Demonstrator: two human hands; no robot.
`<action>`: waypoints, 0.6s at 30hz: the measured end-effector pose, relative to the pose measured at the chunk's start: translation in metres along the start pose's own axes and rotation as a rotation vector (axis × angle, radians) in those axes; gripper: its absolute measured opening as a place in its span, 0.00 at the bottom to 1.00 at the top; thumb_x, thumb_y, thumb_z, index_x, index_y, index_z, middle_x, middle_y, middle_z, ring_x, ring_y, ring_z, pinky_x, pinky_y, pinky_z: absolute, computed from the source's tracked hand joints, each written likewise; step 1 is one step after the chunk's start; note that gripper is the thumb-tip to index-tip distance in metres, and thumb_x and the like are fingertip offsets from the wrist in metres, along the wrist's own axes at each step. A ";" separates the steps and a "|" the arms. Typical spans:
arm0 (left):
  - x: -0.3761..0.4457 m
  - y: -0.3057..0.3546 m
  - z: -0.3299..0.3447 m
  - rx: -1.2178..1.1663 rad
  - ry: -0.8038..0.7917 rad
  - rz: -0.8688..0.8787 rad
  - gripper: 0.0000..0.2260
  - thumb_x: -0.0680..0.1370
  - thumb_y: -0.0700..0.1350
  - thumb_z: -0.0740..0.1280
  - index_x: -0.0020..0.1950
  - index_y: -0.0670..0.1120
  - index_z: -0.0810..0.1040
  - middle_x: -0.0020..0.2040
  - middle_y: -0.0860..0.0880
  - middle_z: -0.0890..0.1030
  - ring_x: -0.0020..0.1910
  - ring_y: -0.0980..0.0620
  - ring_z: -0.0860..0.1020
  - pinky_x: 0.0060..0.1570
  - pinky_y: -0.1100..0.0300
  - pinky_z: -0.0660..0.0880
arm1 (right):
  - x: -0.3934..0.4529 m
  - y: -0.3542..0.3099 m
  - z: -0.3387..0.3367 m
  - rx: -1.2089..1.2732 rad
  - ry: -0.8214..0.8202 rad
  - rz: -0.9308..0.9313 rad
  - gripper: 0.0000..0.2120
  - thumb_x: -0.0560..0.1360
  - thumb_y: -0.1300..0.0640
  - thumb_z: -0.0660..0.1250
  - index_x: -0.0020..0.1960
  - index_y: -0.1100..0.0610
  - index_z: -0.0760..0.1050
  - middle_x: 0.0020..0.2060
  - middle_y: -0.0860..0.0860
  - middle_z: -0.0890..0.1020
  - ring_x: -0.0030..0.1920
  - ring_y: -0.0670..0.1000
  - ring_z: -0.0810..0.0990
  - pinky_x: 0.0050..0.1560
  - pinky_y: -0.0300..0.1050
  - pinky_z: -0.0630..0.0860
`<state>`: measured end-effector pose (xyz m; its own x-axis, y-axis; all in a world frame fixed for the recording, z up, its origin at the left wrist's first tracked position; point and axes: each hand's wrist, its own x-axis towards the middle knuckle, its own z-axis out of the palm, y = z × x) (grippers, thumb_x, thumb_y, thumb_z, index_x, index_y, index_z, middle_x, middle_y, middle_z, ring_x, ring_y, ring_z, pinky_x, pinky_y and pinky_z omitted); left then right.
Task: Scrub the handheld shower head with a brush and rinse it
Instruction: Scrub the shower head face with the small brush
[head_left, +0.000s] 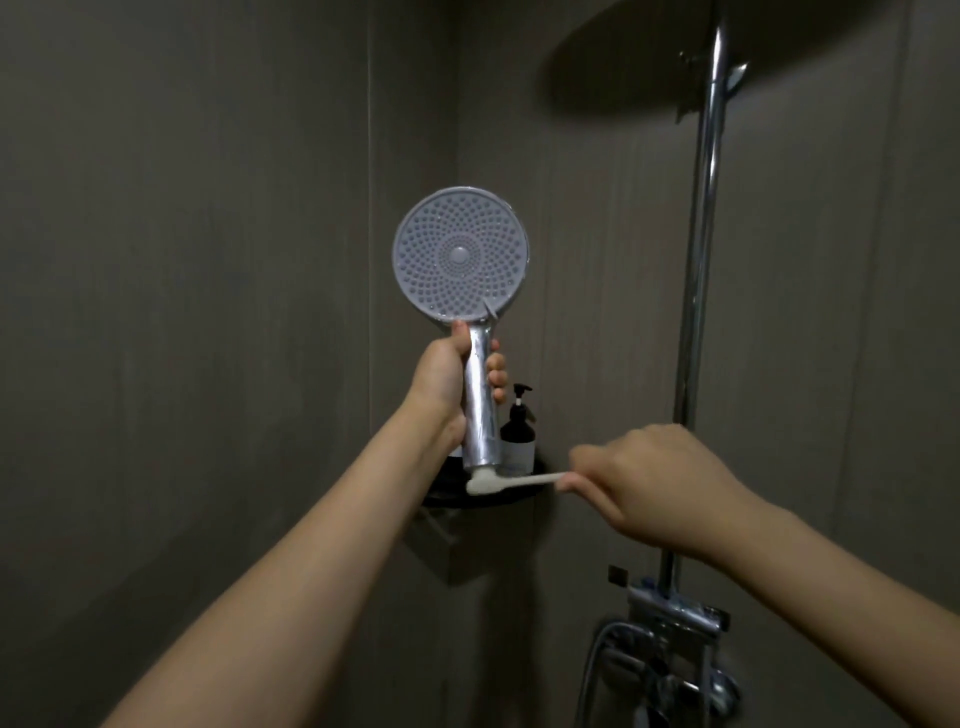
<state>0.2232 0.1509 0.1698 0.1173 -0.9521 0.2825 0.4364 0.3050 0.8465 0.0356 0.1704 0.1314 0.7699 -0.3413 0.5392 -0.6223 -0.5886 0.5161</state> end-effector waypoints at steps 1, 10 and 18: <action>0.000 -0.001 0.001 0.004 0.002 -0.007 0.18 0.81 0.53 0.50 0.38 0.44 0.69 0.22 0.52 0.70 0.19 0.57 0.68 0.21 0.69 0.64 | 0.002 -0.004 0.001 -0.021 -0.021 -0.006 0.20 0.78 0.40 0.44 0.42 0.49 0.69 0.33 0.50 0.79 0.33 0.53 0.78 0.26 0.40 0.56; 0.001 -0.007 0.003 -0.005 0.037 -0.051 0.19 0.81 0.52 0.49 0.38 0.44 0.69 0.21 0.52 0.69 0.18 0.57 0.67 0.21 0.71 0.64 | -0.001 -0.001 0.016 -0.104 0.141 0.015 0.20 0.73 0.42 0.51 0.28 0.50 0.68 0.16 0.48 0.71 0.14 0.47 0.65 0.28 0.32 0.39; 0.003 -0.006 -0.003 0.012 0.059 -0.040 0.18 0.81 0.52 0.50 0.37 0.44 0.69 0.21 0.52 0.69 0.18 0.57 0.67 0.21 0.71 0.64 | -0.009 0.009 0.011 -0.069 0.082 0.069 0.19 0.76 0.41 0.45 0.31 0.48 0.61 0.19 0.48 0.74 0.17 0.47 0.69 0.24 0.33 0.43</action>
<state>0.2231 0.1461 0.1640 0.1531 -0.9630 0.2217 0.4311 0.2670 0.8619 0.0247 0.1599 0.1237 0.7124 -0.3166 0.6263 -0.6841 -0.5127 0.5189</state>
